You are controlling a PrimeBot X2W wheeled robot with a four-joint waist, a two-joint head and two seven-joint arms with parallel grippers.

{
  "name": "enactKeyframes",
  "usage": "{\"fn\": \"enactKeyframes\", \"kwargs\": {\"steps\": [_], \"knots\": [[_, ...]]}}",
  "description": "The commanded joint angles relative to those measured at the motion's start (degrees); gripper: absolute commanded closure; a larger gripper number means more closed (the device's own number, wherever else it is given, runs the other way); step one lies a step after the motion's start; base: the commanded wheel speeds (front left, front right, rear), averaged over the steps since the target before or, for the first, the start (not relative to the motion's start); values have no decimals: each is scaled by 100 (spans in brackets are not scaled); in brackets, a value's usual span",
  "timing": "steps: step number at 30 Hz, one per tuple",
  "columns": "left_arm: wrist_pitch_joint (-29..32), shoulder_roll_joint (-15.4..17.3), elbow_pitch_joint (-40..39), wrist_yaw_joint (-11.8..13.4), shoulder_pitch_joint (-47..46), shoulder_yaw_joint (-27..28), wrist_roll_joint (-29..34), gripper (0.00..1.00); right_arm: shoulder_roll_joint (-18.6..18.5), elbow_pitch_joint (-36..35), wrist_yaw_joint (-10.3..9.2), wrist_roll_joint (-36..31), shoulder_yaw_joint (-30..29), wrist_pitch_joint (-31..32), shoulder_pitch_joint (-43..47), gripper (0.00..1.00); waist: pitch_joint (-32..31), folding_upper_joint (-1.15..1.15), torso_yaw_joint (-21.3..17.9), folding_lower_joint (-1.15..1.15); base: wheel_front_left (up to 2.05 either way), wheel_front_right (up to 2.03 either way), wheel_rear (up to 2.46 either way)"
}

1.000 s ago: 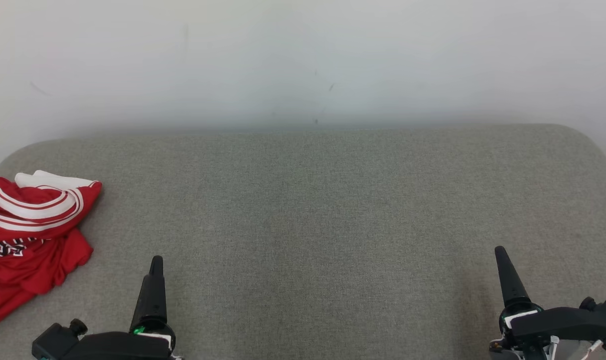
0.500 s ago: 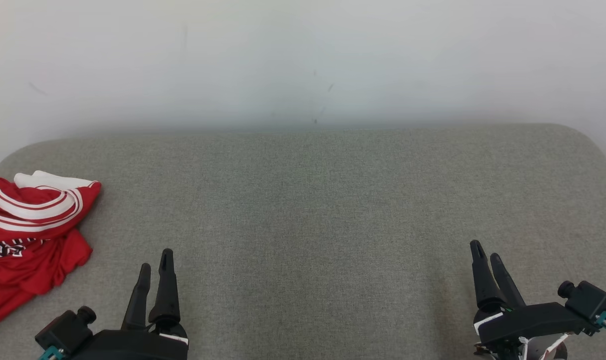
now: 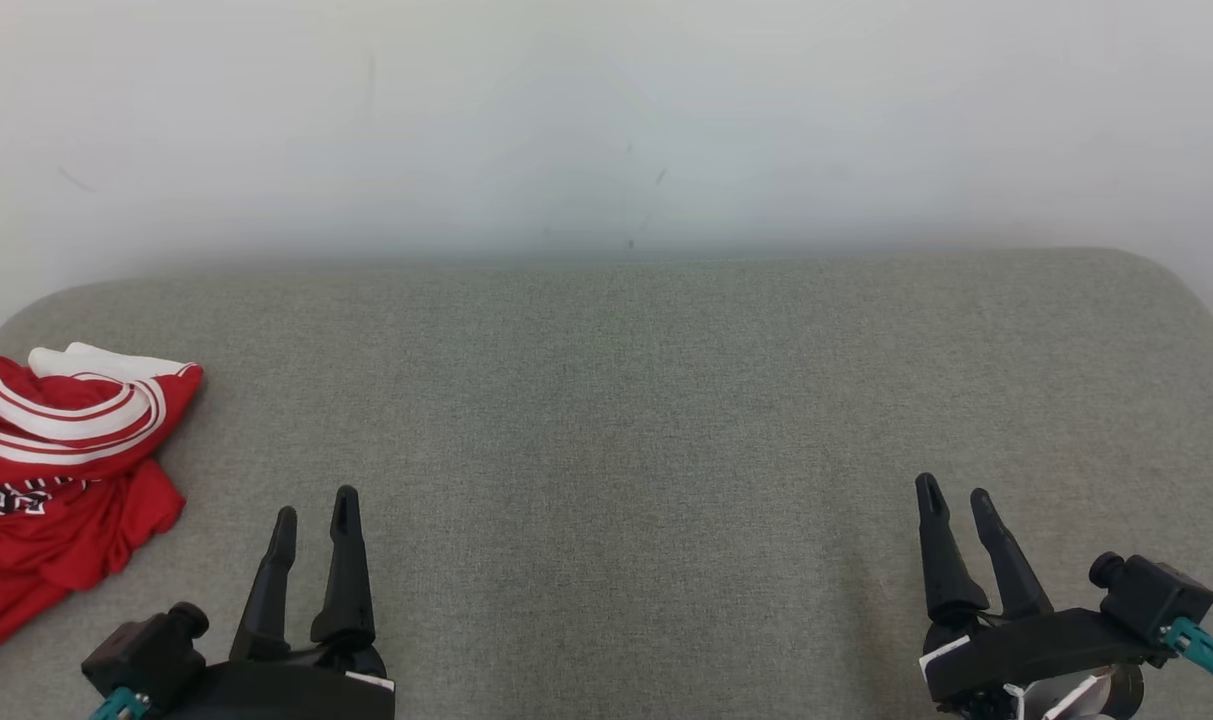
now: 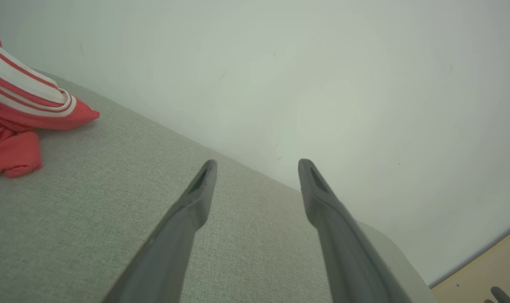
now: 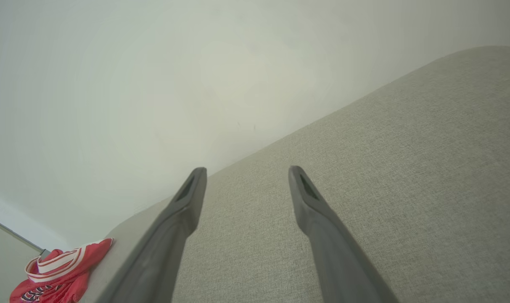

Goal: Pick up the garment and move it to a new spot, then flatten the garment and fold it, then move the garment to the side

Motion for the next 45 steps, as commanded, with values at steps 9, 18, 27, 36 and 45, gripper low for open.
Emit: {"fn": "enactKeyframes", "kwargs": {"steps": [9,18,27,36,45], "knots": [[-136,0,-247,54,68,-26,760,0,12,-306,-6,-856,48,-241,64,0,-50,0,-13,0,0,0,0],[-240,0,-223,120,125,-94,1477,0,17,-382,-7,-1414,239,-432,144,0,-98,0,-26,0,0,0,0],[-322,0,-297,192,172,-171,1952,0,-21,-488,-8,-1820,395,-572,219,0,-125,0,-22,0,0,0,0],[-401,0,-435,260,198,-185,2325,0,-19,-569,-9,-2267,490,-719,241,0,-119,0,-43,0,0,0,0],[-482,0,-447,300,315,-262,2687,0,-12,-649,-10,-2678,520,-852,320,0,-147,0,-61,0,0,0,0]]}}
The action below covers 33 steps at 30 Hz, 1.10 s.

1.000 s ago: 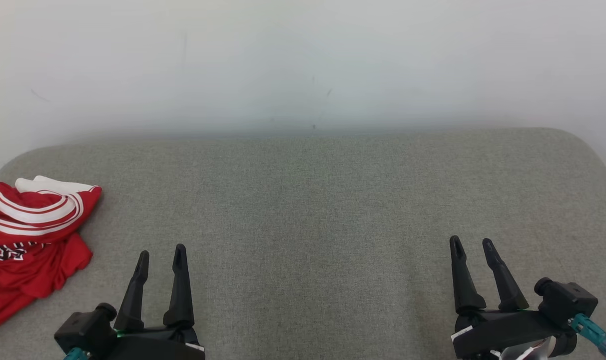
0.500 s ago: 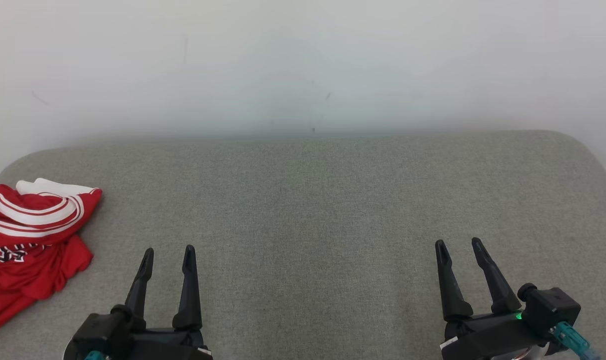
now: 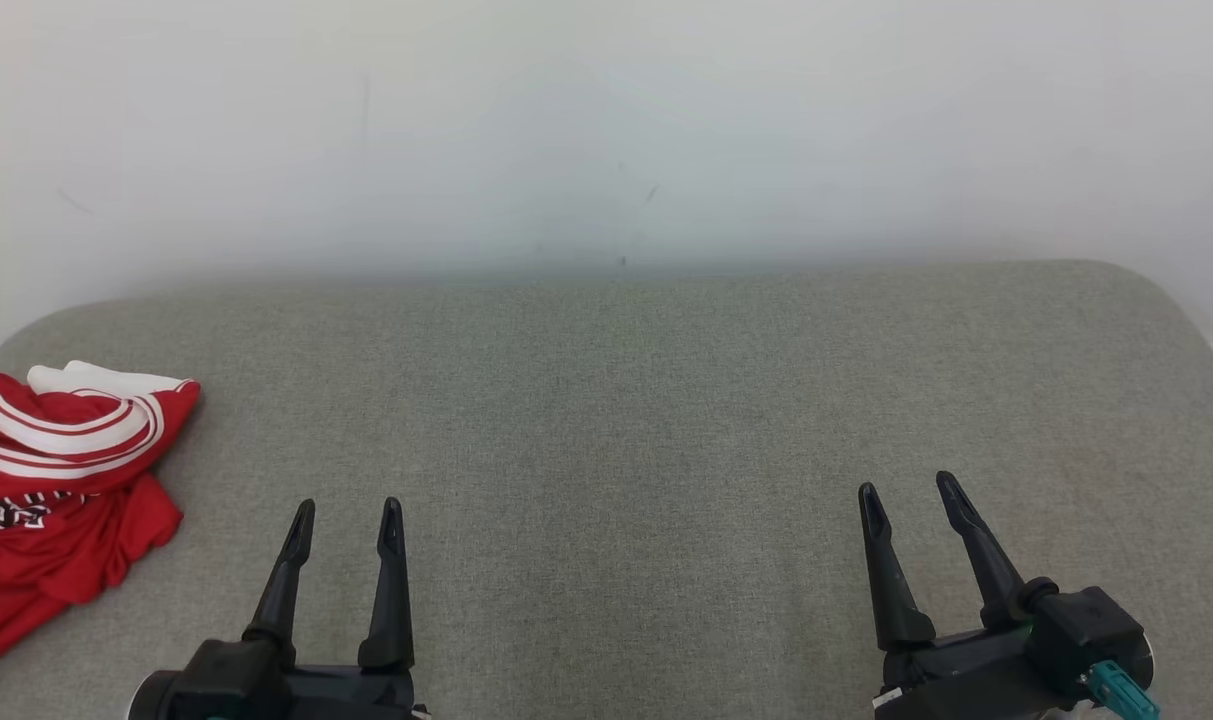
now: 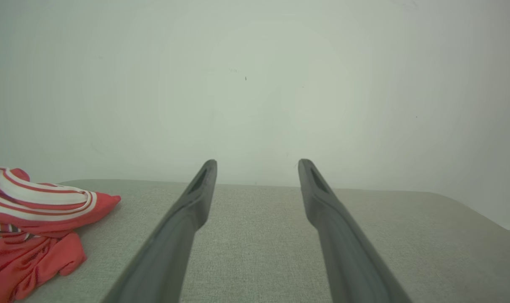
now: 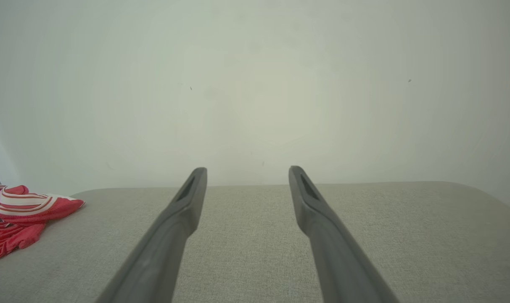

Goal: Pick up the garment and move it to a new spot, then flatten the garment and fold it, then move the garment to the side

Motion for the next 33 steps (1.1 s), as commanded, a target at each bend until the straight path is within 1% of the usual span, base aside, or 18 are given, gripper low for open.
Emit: {"fn": "enactKeyframes", "kwargs": {"steps": [1,18,22,33], "knots": [[-46,0,-41,12,68,0,139,0,-21,-56,-10,-117,29,-49,29,0,-5,0,-1,0,0,0,0],[-181,-1,-144,43,153,0,932,0,13,-171,-12,-899,129,-283,109,0,-20,0,16,0,0,0,0],[-193,-1,-159,49,170,0,1033,0,18,-190,-12,-1022,148,-318,109,0,-12,0,19,0,0,0,0],[-189,-1,-113,24,126,13,963,0,29,-150,-12,-1014,114,-309,90,0,-13,0,45,0,0,0,0]]}}
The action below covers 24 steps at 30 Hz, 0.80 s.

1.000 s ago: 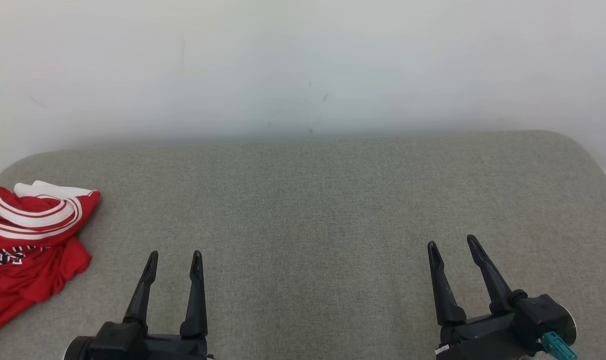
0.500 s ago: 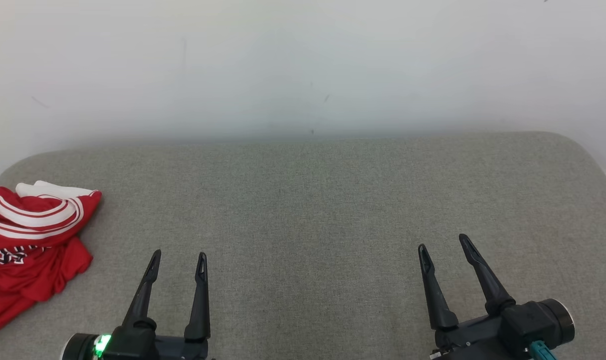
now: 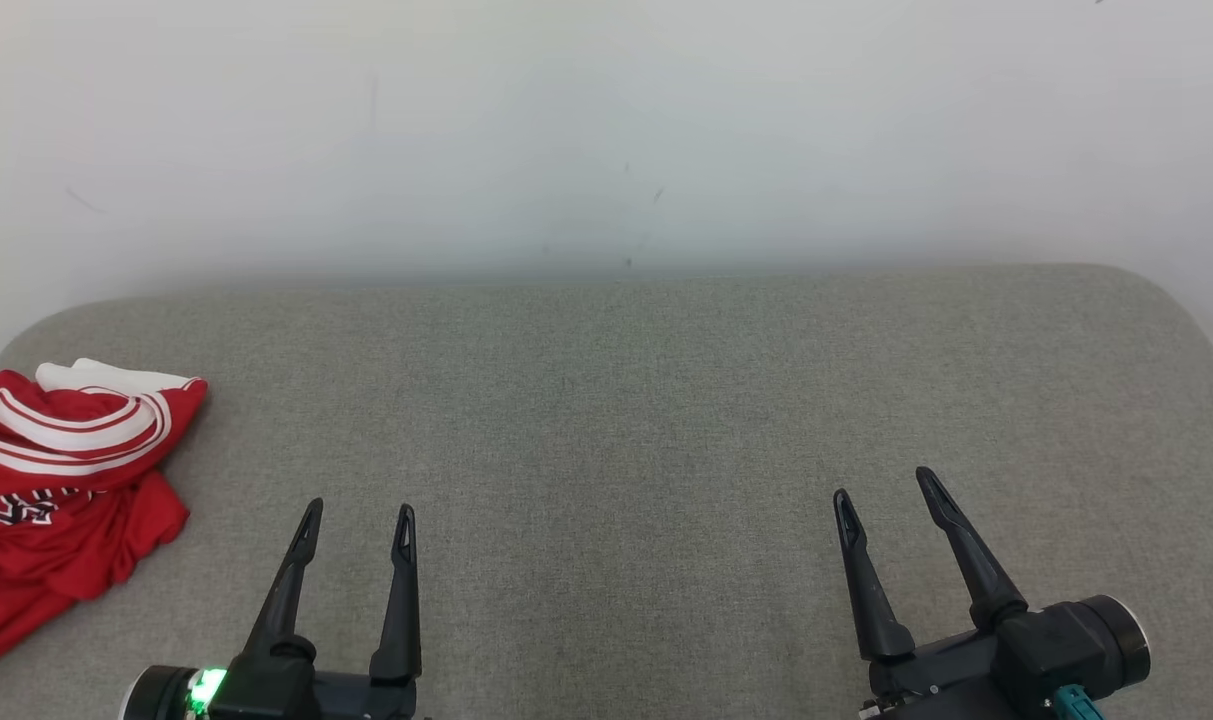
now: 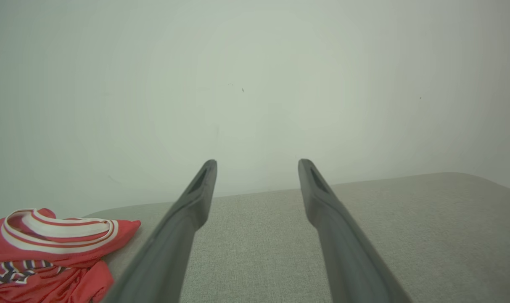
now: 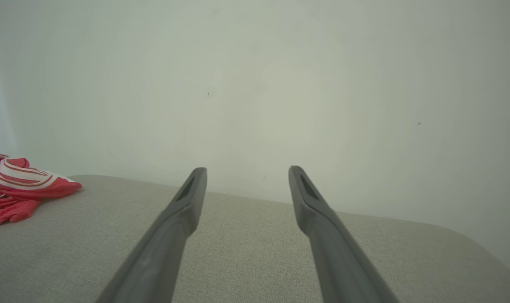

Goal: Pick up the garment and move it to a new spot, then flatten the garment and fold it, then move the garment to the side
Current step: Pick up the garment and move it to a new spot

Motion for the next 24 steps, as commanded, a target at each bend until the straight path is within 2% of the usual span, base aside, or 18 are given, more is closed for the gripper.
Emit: {"fn": "enactKeyframes", "kwargs": {"steps": [1,15,24], "knots": [[-24,-2,17,2,32,16,-17,0,11,5,-12,-16,-6,-10,29,0,1,0,3,0,0,0,0],[-24,-2,59,27,-15,12,-110,0,13,15,-12,-15,75,-10,24,0,56,0,112,0,0,0,0],[-24,-2,61,20,-17,-11,-147,0,12,27,-12,23,90,-10,66,0,79,0,523,0,0,0,0]]}}
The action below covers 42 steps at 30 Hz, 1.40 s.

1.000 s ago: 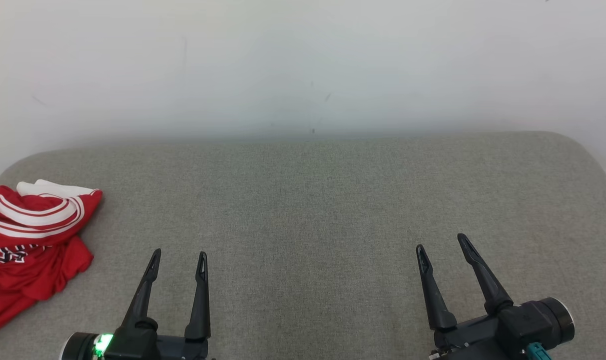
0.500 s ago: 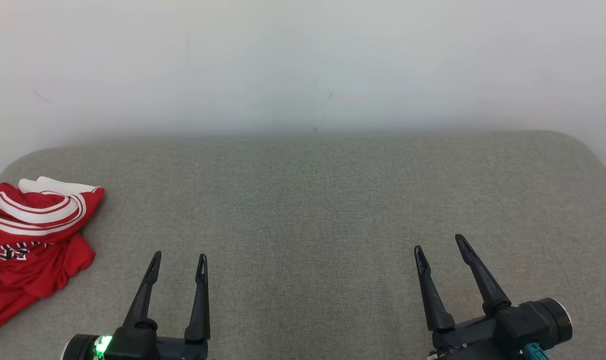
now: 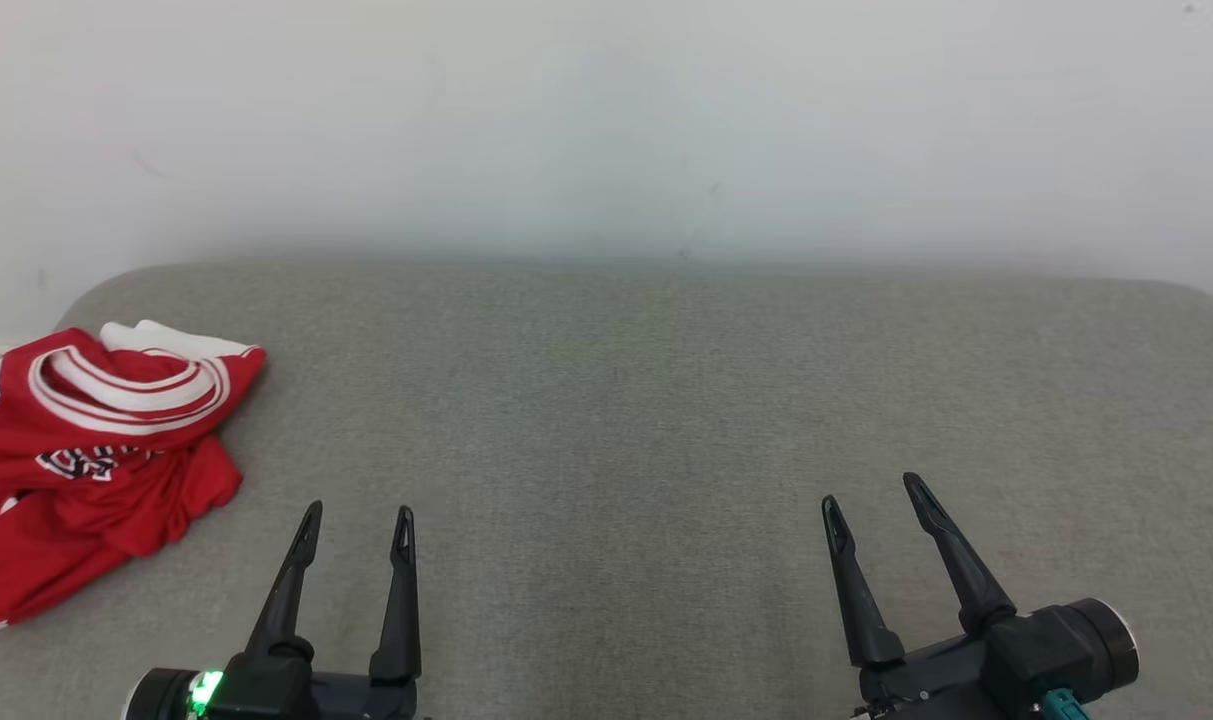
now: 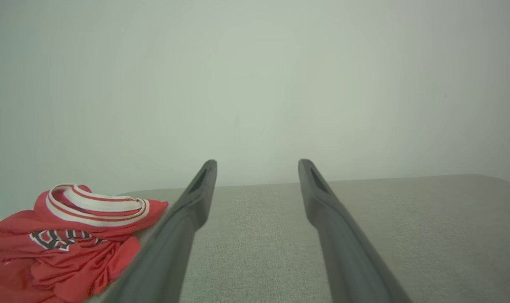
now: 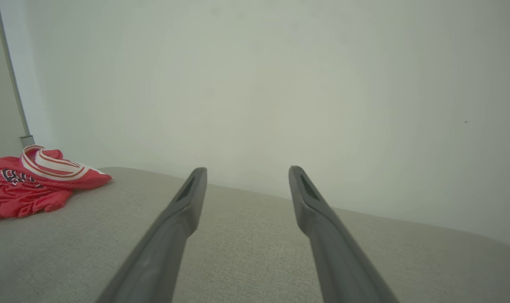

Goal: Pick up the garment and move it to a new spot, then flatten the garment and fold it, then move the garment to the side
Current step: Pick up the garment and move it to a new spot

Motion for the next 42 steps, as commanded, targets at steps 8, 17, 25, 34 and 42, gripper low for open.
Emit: {"fn": "enactKeyframes", "kwargs": {"steps": [8,17,25,34,42], "knots": [[-24,-2,-51,66,79,73,-38,0,8,52,-12,8,86,-10,53,0,7,0,594,0,0,0,0],[-24,-2,-80,100,122,121,-54,0,7,68,-12,63,144,-10,-17,0,-30,0,1034,0,0,0,0],[-24,-2,-62,91,160,149,-14,0,8,73,-12,112,133,-10,84,0,-66,0,1403,0,0,0,0],[-24,-2,-88,93,187,217,-4,0,8,76,-12,106,156,-10,68,0,-79,0,1735,0,0,0,0],[-24,-2,-110,138,218,212,-32,0,8,35,-12,118,83,-10,97,0,-58,0,1920,0,0,0,0]]}}
